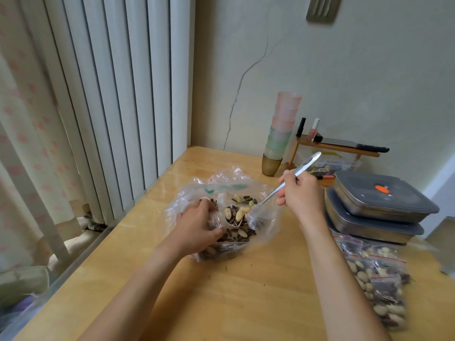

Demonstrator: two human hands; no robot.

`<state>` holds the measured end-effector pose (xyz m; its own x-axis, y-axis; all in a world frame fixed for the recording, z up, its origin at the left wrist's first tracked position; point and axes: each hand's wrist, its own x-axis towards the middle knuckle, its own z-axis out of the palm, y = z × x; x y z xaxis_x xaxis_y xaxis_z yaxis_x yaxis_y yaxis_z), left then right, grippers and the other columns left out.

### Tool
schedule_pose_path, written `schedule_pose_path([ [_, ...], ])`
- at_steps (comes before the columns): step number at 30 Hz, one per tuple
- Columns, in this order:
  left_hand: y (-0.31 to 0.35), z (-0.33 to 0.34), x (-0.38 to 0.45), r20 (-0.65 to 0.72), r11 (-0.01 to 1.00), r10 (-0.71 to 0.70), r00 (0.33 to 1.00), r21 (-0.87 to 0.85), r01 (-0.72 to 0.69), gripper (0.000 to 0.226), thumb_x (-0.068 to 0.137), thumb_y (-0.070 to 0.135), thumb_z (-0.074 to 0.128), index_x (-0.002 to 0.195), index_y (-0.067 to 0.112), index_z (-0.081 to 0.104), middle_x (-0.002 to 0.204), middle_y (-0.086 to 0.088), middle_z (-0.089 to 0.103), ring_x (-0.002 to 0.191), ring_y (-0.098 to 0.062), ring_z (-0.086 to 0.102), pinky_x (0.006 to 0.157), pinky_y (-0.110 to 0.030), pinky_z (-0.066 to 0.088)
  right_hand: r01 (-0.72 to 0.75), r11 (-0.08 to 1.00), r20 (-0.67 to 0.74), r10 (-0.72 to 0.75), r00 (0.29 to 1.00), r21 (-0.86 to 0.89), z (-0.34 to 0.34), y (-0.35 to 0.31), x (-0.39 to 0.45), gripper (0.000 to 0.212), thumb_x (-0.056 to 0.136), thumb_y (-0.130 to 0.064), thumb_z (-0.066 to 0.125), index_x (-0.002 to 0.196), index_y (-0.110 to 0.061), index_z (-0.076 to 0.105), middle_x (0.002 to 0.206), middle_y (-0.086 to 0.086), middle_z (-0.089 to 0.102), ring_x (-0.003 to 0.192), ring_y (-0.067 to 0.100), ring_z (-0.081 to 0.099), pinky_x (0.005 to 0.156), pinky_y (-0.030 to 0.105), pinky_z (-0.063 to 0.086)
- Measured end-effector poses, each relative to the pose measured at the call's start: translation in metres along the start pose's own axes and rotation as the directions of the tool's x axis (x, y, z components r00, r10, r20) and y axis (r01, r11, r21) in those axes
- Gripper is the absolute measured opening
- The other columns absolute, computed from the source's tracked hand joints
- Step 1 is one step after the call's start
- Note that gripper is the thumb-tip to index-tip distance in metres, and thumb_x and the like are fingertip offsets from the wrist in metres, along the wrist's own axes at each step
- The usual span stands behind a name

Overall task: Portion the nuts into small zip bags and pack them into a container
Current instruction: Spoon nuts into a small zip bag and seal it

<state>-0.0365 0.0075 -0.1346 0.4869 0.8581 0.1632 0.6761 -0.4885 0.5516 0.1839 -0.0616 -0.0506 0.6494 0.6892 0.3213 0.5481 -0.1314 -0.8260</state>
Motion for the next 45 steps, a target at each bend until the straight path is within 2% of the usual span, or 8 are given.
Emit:
schedule_pose_path([
  [6, 0.005, 0.000, 0.001, -0.035, 1.000, -0.017, 0.999, -0.020, 0.016, 0.050, 0.080, 0.044, 0.076, 0.111, 0.027, 0.042, 0.100, 0.013, 0.054, 0.094, -0.013, 0.050, 0.086, -0.036, 0.036, 0.030, 0.999, 0.002, -0.030, 1.000, 0.017, 0.000, -0.003, -0.001, 0.028, 0.104, -0.028, 0.048, 0.084, -0.020, 0.066, 0.064, 0.004, 0.072, 0.051, 0.013, 0.068, 0.070, 0.032, 0.056],
  [10, 0.007, -0.002, 0.008, -0.084, 0.995, -0.053, 0.995, -0.087, 0.046, 0.042, 0.079, 0.025, 0.078, 0.106, 0.022, 0.046, 0.091, 0.013, 0.056, 0.083, -0.009, 0.054, 0.084, -0.037, 0.050, 0.043, 0.999, 0.004, -0.043, 0.999, 0.029, 0.001, -0.005, -0.002, 0.028, 0.104, -0.028, 0.048, 0.086, -0.020, 0.067, 0.063, 0.003, 0.071, 0.051, 0.013, 0.067, 0.071, 0.032, 0.057],
  [14, 0.008, -0.006, 0.019, -0.145, 0.998, 0.038, 0.989, 0.061, -0.029, 0.040, 0.082, 0.007, 0.074, 0.103, 0.019, 0.043, 0.091, 0.006, 0.059, 0.083, -0.017, 0.055, 0.070, -0.033, 0.051, 0.028, 0.999, -0.007, -0.027, 1.000, 0.044, -0.002, -0.008, -0.002, 0.028, 0.105, -0.029, 0.048, 0.089, -0.017, 0.068, 0.067, 0.003, 0.072, 0.050, 0.013, 0.067, 0.056, 0.018, 0.049],
  [17, 0.005, -0.003, 0.024, -0.161, 0.985, 0.087, 0.983, 0.161, -0.060, 0.041, 0.083, -0.002, 0.064, 0.108, 0.021, 0.041, 0.090, 0.003, 0.062, 0.084, -0.022, 0.057, 0.070, -0.035, 0.047, 0.041, 0.999, -0.009, -0.041, 0.999, 0.028, -0.004, -0.009, -0.001, 0.028, 0.105, -0.030, 0.048, 0.091, -0.017, 0.068, 0.067, 0.002, 0.072, 0.051, 0.011, 0.068, 0.058, 0.022, 0.049],
  [25, 0.015, -0.009, 0.025, 0.162, 0.992, -0.023, 0.986, 0.124, 0.003, 0.072, 0.076, 0.040, 0.076, 0.131, 0.019, 0.034, 0.123, 0.002, 0.043, 0.114, -0.020, 0.042, 0.109, -0.042, 0.030, 0.053, 0.998, -0.005, -0.053, 0.999, 0.014, -0.002, -0.008, -0.002, 0.027, 0.105, -0.027, 0.048, 0.093, -0.017, 0.069, 0.068, 0.003, 0.072, 0.050, 0.009, 0.067, 0.050, 0.011, 0.046],
  [35, 0.011, -0.004, 0.021, 0.093, 0.998, -0.034, 0.995, 0.049, 0.030, 0.046, 0.078, 0.053, 0.076, 0.103, 0.028, 0.048, 0.109, 0.009, 0.050, 0.105, -0.015, 0.049, 0.094, -0.035, 0.037, 0.045, 0.999, 0.010, -0.046, 0.999, 0.015, -0.006, -0.008, -0.001, 0.027, 0.105, -0.026, 0.049, 0.089, -0.017, 0.069, 0.068, 0.002, 0.073, 0.050, 0.010, 0.067, 0.057, 0.017, 0.049],
  [39, 0.013, -0.012, 0.020, 0.063, 1.000, -0.007, 0.998, -0.018, 0.008, 0.053, 0.073, 0.045, 0.086, 0.110, 0.025, 0.055, 0.103, 0.012, 0.059, 0.098, -0.012, 0.057, 0.088, -0.031, 0.051, 0.053, 0.998, 0.028, -0.054, 0.998, 0.038, -0.007, -0.009, -0.001, 0.027, 0.104, -0.027, 0.050, 0.087, -0.019, 0.069, 0.064, 0.002, 0.072, 0.053, 0.015, 0.069, 0.075, 0.036, 0.059],
  [45, 0.013, -0.014, 0.019, 0.052, 0.998, 0.058, 0.997, 0.024, -0.060, 0.080, 0.057, 0.061, 0.088, 0.119, 0.023, 0.054, 0.115, 0.010, 0.062, 0.104, -0.014, 0.057, 0.086, -0.033, 0.051, 0.080, 0.996, 0.060, -0.082, 0.995, 0.040, -0.007, -0.013, -0.004, 0.027, 0.104, -0.026, 0.050, 0.088, -0.019, 0.069, 0.064, 0.003, 0.072, 0.053, 0.015, 0.069, 0.072, 0.037, 0.060],
])
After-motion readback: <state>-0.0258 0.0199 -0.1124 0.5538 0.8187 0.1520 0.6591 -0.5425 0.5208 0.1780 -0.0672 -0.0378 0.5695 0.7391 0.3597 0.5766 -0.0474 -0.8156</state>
